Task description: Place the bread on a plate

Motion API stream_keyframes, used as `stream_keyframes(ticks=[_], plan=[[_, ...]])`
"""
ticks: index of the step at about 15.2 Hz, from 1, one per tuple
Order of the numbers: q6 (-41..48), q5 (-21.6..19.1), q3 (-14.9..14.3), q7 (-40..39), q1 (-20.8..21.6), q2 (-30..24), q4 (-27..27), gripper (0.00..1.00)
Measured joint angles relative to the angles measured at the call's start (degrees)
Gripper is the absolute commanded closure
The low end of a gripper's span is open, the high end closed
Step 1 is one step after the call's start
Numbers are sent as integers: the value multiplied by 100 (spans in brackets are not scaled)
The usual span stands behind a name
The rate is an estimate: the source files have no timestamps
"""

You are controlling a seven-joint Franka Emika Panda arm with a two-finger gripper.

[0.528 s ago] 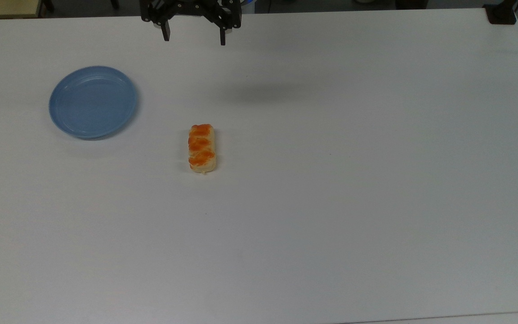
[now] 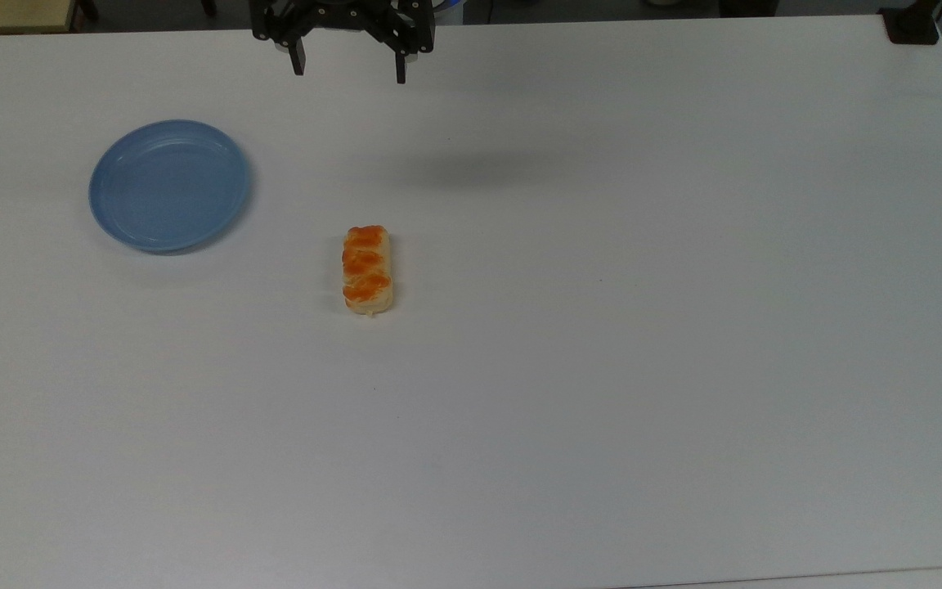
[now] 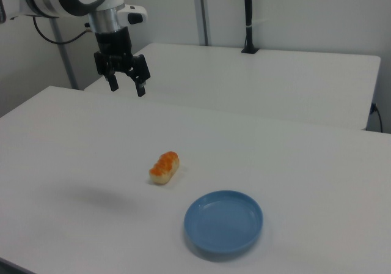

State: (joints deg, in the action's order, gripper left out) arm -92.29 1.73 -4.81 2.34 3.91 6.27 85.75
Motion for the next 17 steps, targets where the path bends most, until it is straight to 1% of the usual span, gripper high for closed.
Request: stream_keyframes(ticks=[14, 17], plan=[[0, -3, -14, -202, -70, 68, 2, 0], [-3, -124, -15, -277, -126, 160, -2, 0]])
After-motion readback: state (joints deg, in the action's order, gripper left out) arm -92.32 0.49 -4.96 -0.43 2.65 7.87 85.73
